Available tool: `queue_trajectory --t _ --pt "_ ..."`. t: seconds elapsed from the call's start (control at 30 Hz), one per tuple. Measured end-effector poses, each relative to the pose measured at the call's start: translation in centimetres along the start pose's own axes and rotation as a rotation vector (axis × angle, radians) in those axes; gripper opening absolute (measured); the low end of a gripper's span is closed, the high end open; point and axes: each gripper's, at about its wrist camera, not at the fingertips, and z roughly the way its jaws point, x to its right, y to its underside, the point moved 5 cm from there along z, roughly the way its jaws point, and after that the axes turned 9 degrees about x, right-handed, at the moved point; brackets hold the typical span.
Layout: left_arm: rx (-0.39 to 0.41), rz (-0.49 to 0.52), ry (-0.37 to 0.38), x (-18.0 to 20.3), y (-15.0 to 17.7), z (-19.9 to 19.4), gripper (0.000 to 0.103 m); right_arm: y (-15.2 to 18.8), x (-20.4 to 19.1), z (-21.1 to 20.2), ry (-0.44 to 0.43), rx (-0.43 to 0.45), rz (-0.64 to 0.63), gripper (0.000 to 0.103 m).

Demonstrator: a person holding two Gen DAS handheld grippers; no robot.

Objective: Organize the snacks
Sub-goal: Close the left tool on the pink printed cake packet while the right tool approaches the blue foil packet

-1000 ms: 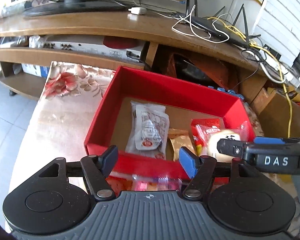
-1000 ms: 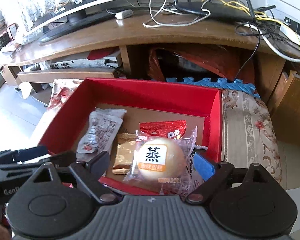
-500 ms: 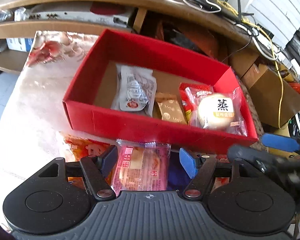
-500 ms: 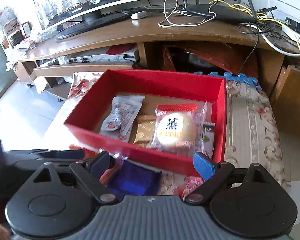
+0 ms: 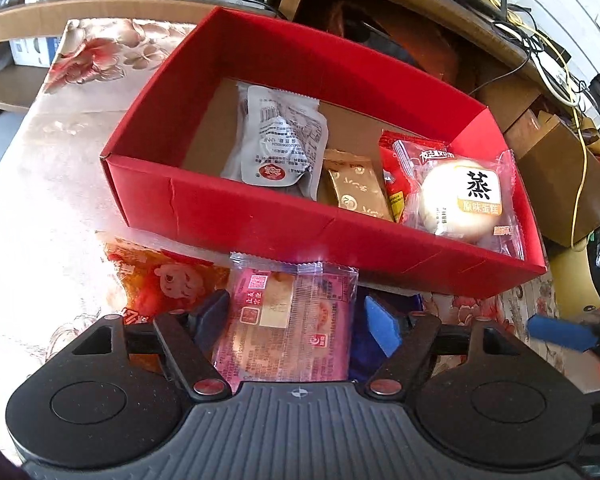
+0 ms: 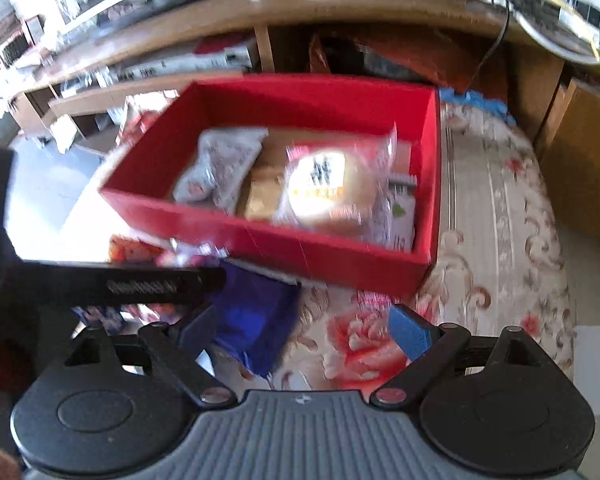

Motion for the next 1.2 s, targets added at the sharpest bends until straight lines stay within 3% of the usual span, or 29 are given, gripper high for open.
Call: queue_trajectory --t 0.17,0.4,0.57,0.87,0.93,1.0,1.2 --pt "0.016 0.039 -0.011 0.2 0.2 -0.4 0.063 2.1 0.4 1.6 0.028 -0.070 -0.037 0.097" --pt "0.015 0.063 -0.014 0.3 0.5 -0.9 0.062 4.8 -0.3 3.5 0.044 -0.154 -0.127 0.100" --pt "0.015 0.063 -0.005 0.1 0.7 -1.4 0.062 5.4 -0.9 3.9 0.040 -0.151 -0.163 0.103" --pt "0.026 0.039 0.039 0.0 0.3 -2.4 0.063 6.3 -0.7 3.4 0.080 -0.051 -0.117 0.103" --pt "0.030 0.038 0.053 0.0 0.2 -2.6 0.062 6.3 -0.7 3.3 0.060 -0.074 -0.145 0.100" --pt "0.038 0.033 0.068 -0.1 0.0 -3.0 0.059 6.0 -0.9 2.4 0.049 -0.070 -0.178 0.091" --pt "0.033 0.021 0.092 -0.6 -0.2 -3.2 0.058 3.9 -3.4 1.6 0.054 -0.022 -0.383 0.091"
